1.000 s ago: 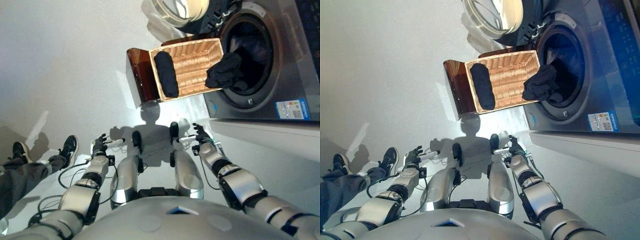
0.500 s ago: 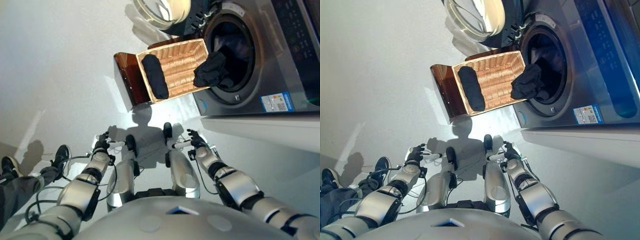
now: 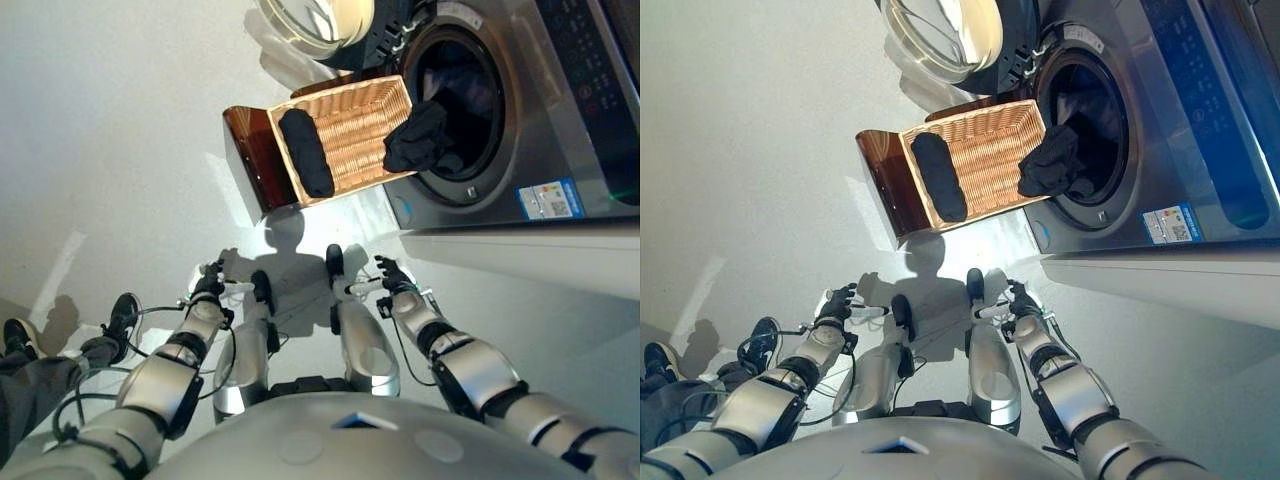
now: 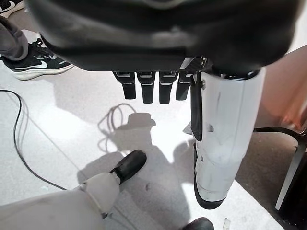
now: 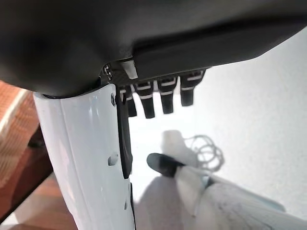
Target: Pick up the clothes and place them into the washing machine
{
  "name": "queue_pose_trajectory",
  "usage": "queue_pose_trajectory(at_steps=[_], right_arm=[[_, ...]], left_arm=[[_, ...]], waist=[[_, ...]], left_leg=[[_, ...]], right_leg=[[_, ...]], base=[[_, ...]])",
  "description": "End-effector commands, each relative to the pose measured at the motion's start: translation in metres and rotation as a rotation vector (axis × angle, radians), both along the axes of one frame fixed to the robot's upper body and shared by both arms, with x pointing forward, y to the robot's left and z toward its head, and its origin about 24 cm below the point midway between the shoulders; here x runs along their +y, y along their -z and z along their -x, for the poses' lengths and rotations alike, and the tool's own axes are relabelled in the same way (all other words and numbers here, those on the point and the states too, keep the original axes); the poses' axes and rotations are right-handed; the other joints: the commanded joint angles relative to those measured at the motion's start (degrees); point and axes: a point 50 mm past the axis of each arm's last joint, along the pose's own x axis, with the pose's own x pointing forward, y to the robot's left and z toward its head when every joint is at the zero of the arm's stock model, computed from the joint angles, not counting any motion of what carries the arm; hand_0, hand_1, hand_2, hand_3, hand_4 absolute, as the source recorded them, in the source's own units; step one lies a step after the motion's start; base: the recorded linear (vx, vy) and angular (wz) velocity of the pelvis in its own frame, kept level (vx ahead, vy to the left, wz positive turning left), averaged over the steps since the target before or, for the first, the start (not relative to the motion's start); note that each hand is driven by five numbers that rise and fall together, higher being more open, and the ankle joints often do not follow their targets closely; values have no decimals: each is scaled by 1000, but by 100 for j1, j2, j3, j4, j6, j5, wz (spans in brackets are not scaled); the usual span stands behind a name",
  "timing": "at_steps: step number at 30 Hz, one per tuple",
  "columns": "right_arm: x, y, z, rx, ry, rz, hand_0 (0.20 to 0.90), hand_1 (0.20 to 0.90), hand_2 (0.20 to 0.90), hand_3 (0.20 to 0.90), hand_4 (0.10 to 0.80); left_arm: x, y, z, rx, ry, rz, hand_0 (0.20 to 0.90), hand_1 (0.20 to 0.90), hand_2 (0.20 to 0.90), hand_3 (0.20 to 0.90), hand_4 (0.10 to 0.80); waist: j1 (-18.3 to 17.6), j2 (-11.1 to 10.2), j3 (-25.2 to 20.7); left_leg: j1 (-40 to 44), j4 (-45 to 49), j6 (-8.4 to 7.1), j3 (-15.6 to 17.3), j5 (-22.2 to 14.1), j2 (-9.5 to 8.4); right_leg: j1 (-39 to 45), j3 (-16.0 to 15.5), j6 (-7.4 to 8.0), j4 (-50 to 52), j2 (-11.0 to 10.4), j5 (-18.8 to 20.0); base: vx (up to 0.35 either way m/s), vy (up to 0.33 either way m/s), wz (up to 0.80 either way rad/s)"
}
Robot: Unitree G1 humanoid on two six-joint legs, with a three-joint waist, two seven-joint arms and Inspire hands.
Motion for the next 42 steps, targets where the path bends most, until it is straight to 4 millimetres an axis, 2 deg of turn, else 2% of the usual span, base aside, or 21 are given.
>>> queue_pose_trajectory(at_steps=[1,14,42], right_arm=[[-4,-15,-22,-75,-13,17,900,900,900,900,800],[-14,-17,-24,-82,4,44,900,900,900,900,800],[-13,-16,-22,-73,7,43,900,900,900,900,800]], left_arm=[[0,-2,-6,4,29,-34,900,900,900,900,800],[5,-6,-10,-9,33,-52,900,900,900,900,800],[2,-5,-10,-5,37,-45,900,900,900,900,800]], waist=[[-30,226,213],[-55,219,182],[-67,247,182]], left_leg=[[-255,286,-495,-429,31,485],[-283,383,-504,-432,-7,483],[-312,471,-504,-442,-40,476]], right_leg=[[354,67,237,497,-78,-774],[376,72,226,522,-85,-790],[406,72,221,554,-98,-818]], base=[[0,0,0],[0,0,0],[0,0,-1]])
